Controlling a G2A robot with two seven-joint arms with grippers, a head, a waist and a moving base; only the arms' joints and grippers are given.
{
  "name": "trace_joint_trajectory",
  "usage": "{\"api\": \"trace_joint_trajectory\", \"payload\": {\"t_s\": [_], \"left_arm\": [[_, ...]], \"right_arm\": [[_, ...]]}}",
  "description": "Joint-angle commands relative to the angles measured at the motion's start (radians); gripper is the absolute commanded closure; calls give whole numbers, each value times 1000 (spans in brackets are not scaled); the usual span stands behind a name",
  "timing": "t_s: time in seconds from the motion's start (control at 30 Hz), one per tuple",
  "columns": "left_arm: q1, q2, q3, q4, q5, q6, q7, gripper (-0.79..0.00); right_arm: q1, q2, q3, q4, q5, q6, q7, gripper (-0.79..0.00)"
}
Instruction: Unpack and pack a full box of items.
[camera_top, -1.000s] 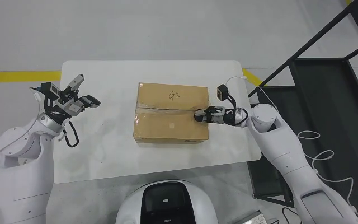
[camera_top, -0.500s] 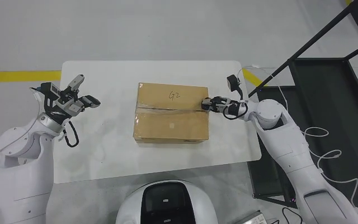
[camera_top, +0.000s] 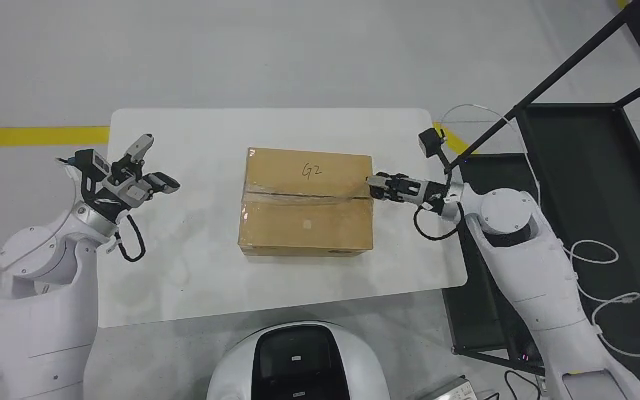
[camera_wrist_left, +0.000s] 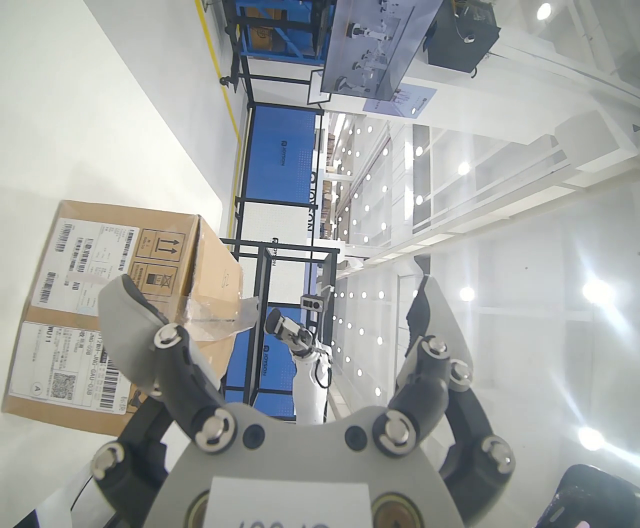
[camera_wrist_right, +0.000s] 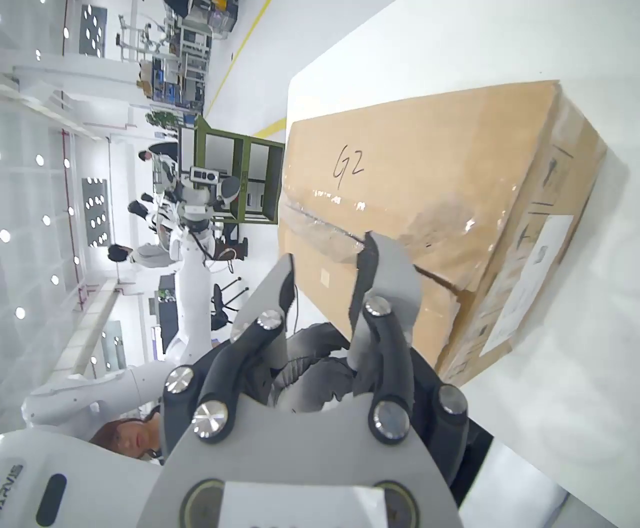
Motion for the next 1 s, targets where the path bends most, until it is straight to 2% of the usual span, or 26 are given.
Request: {"api": "trace_joint_trajectory", "payload": {"t_s": [0.0,0.2,0.37,0.5,0.6,0.77,0.97], "left_arm": [[-23,5,-3,15,9,12,-24,-785],[-56,15,39,1,2,62,-165,-785],[-74,14,123,-44,27,114,-187,-785],[-92,4,221,-61,38,90,-153,-785],[-94,-10,306,-52,59,-2,-80,-785],[-99,-32,431,-18,115,-216,13,-785],[-112,-52,538,5,324,-494,173,-785]], "right_arm": [[-22,3,20,-21,19,-42,21,-785],[-62,10,89,13,127,-214,69,-785],[-90,16,149,93,205,-339,109,-785],[-102,16,167,175,291,-408,136,-785],[-104,16,174,229,332,-448,148,-785],[-99,15,170,268,365,-496,174,-785],[-85,14,161,299,376,-517,191,-785]]}}
